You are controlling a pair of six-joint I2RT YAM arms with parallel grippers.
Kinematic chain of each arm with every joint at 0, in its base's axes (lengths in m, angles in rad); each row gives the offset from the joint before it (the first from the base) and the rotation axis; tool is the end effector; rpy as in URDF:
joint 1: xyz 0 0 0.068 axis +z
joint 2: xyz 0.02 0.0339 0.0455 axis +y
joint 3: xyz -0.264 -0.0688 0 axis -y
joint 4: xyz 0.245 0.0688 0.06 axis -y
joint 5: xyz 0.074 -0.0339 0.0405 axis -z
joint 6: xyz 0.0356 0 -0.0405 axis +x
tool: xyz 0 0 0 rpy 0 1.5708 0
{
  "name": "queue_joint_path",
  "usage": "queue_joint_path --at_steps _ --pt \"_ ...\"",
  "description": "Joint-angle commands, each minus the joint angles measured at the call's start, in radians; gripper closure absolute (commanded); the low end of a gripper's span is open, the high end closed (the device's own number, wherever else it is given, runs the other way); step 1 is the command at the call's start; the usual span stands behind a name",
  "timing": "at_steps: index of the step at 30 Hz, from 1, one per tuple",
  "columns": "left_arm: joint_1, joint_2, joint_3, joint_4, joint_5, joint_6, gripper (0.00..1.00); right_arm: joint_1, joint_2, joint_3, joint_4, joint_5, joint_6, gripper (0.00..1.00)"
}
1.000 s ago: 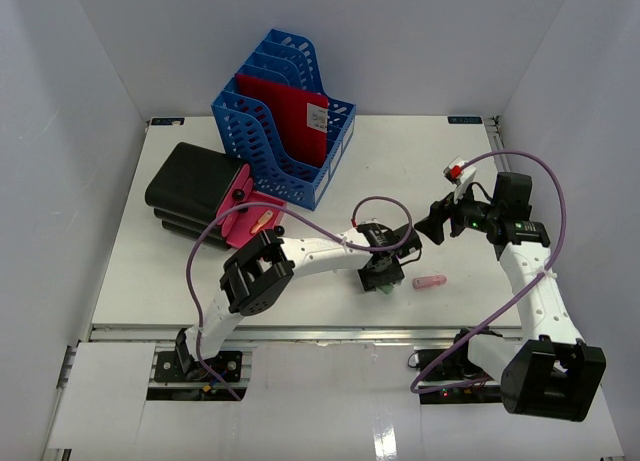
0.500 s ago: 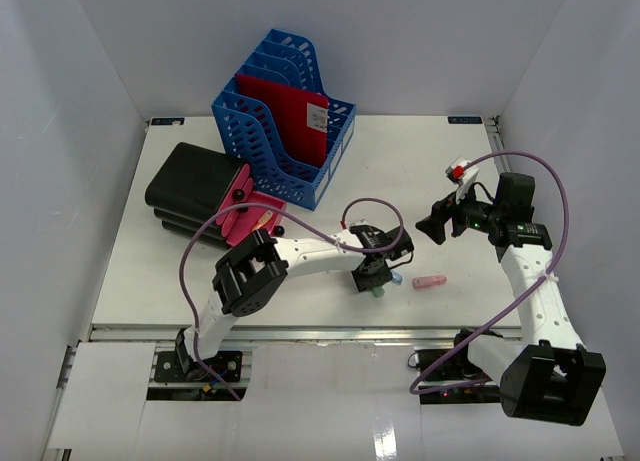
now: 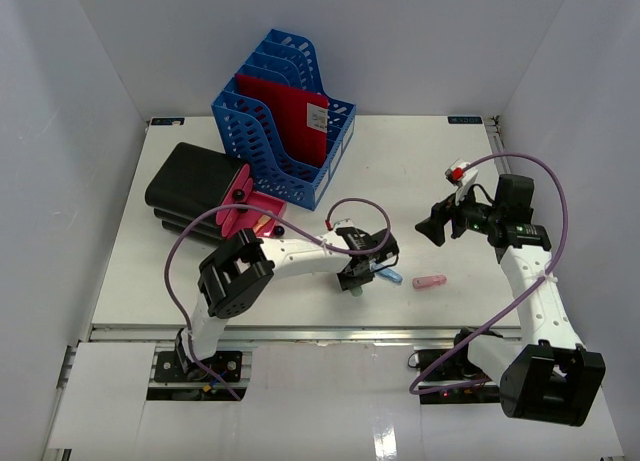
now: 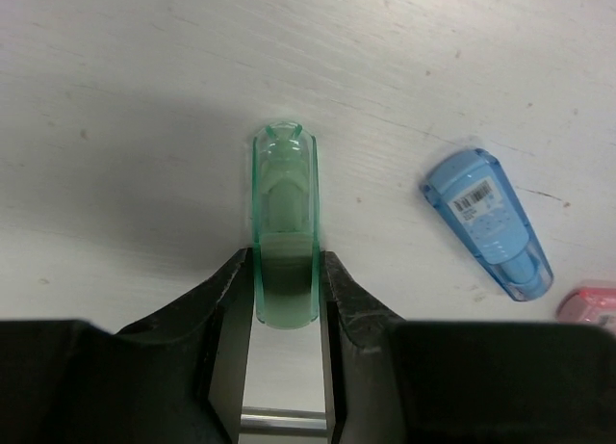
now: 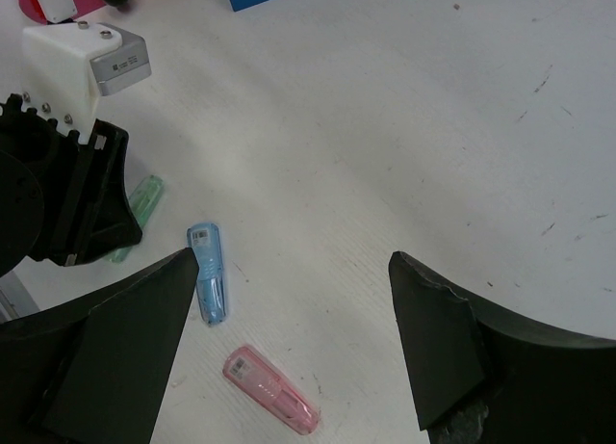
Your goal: Organize the desk
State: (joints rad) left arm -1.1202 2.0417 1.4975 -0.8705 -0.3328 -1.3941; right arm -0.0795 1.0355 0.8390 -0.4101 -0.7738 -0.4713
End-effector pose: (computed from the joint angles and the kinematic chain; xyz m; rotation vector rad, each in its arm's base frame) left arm 0.1834 -0.3525 0.1669 -0.4153 2.7461 -0.0627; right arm 0.2203 0.0074 0.2949 -0.7998 1.8607 0.4948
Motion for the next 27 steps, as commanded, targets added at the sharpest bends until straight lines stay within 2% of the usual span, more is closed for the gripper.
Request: queue_joint_path --at_steps 1,4,11,16,19,22,27 --pt "0.013 -0.044 -0.029 -0.109 -0.122 0.113 0.94 -0.008 -0.011 -0.011 0.025 -0.025 0.002 0.13" --pt "0.013 -0.087 -0.028 -0.161 -0.213 0.230 0.99 -0.008 -0.011 -0.012 0.027 -0.026 -0.002 0.13" --pt "0.017 -0.171 -0.074 -0.388 -0.458 0.388 1.00 -0.008 -0.003 -0.018 0.031 -0.021 -0.006 0.13" --pt "0.092 -0.195 -0.095 -0.440 -0.590 0.500 1.00 -0.008 0.006 -0.023 0.036 -0.013 -0.004 0.13" --pt "0.169 -0.220 -0.107 -0.390 -0.649 0.576 0.99 -0.009 0.012 -0.025 0.038 -0.010 -0.003 0.13" --pt "0.239 -0.258 -0.135 -0.258 -0.671 0.725 0.97 -0.009 0.016 -0.028 0.042 -0.009 -0.002 0.13" --pt "0.341 -0.296 -0.182 -0.023 -0.666 0.953 0.86 -0.009 0.026 -0.032 0.046 -0.005 -0.001 0.13"
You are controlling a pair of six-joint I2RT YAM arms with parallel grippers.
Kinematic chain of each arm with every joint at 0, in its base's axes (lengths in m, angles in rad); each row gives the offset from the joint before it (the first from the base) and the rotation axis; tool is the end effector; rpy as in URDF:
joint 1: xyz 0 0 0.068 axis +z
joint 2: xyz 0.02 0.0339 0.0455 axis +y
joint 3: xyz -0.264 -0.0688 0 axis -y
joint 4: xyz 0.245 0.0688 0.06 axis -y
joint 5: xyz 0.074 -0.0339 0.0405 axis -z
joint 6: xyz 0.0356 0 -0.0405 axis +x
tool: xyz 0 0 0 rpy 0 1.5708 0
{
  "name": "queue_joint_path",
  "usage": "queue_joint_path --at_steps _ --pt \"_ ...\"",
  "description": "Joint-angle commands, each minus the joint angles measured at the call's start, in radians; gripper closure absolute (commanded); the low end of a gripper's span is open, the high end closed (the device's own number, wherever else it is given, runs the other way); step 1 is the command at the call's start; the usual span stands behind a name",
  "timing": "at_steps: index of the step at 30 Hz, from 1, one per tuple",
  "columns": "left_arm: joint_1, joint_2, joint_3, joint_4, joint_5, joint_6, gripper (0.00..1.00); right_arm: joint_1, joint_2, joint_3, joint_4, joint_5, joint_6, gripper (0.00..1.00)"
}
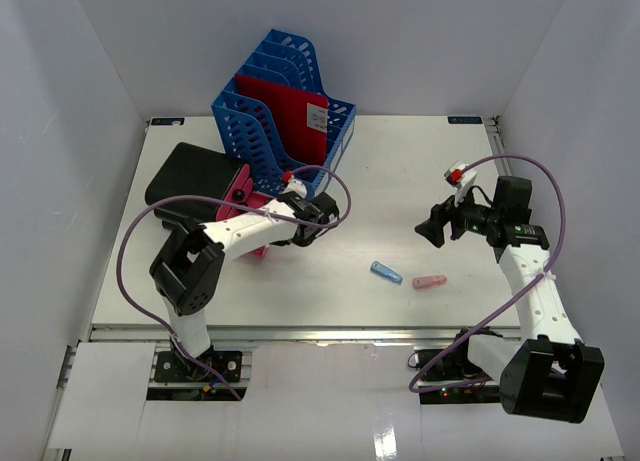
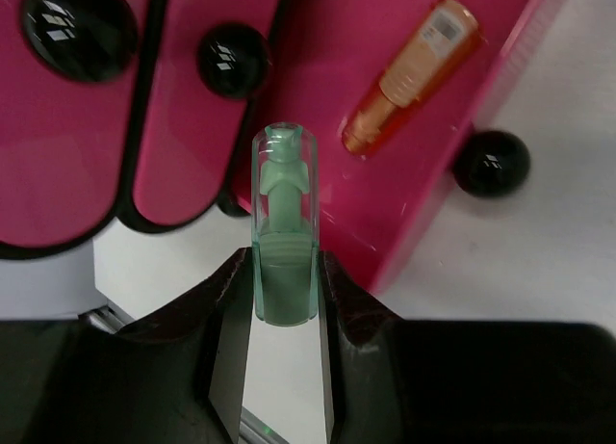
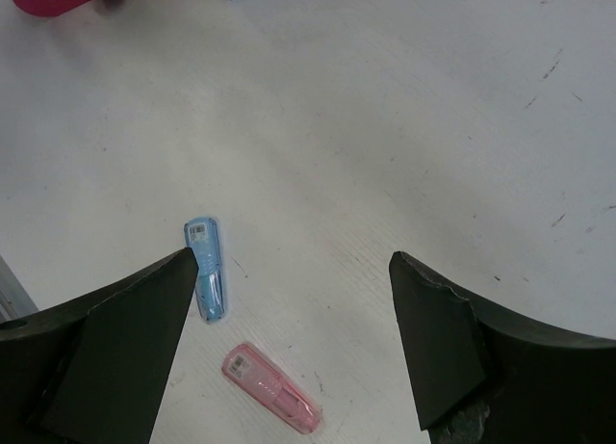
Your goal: Organize the desk
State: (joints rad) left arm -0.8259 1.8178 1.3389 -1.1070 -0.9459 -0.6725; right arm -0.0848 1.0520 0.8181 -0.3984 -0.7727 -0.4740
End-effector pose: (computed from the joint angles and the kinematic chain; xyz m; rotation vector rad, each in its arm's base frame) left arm 0.2437 -0.2217 0.2150 0.1897 2.3492 0.8951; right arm 0.2229 0.0060 0.2855 -0.7923 1.8844 0.5029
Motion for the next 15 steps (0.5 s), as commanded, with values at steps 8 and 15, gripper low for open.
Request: queue_joint_path --at_steps 8,15 --pt "0.121 -0.021 0.009 0.313 -0.010 0.330 0.65 -0.006 0.014 -0.014 0.036 -0.005 0.002 0.12" --pt "0.163 -0.031 -0.008 0.340 0.027 0.339 0.42 -0.007 0.016 -0.015 0.026 -0.041 -0.019 0.12"
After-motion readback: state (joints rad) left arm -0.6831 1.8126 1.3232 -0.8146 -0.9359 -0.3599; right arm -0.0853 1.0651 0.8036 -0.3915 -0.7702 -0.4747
